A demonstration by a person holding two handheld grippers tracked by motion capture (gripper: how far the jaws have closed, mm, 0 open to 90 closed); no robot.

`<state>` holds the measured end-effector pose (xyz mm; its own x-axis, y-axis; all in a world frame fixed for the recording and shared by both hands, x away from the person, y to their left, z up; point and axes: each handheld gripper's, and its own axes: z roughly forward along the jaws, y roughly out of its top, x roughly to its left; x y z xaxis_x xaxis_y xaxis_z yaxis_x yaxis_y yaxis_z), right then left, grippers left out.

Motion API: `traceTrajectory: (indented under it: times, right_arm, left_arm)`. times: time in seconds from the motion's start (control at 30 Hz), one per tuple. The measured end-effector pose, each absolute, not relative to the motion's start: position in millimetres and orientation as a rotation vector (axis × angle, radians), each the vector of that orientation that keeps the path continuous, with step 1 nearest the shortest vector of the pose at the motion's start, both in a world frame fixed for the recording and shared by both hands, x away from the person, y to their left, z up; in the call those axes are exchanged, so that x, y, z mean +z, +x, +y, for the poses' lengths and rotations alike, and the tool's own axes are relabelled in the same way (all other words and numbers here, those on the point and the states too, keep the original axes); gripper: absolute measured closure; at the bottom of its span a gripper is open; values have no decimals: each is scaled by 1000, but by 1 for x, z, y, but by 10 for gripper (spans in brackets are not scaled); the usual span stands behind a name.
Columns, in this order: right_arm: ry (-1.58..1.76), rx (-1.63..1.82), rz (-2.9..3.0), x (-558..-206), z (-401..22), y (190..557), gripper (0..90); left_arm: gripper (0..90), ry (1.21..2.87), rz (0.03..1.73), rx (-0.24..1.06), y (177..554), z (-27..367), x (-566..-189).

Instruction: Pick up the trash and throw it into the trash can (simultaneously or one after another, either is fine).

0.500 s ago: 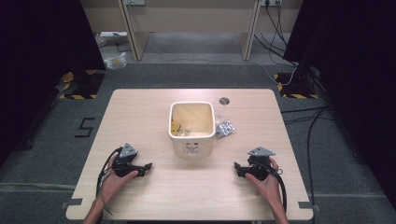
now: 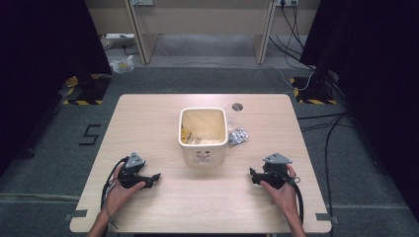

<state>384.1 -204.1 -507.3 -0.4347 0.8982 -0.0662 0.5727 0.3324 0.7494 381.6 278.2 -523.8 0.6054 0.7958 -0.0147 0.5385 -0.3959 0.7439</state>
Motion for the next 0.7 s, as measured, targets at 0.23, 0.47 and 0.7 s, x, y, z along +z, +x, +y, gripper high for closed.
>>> traceTrajectory:
  times: [0.23, 0.47, 0.7]
  right_arm:
    - [1206, 924, 2123, -485, -191, 394, 157]
    - [1161, 940, 2122, -467, -180, 412, 156]
    - [1144, 924, 2155, -458, -168, 438, 187]
  left_arm:
    - [139, 2098, 1049, 449, 382, 278, -524]
    - [138, 2098, 1049, 448, 382, 278, -524]
    - [138, 2098, 1048, 448, 382, 278, -524]
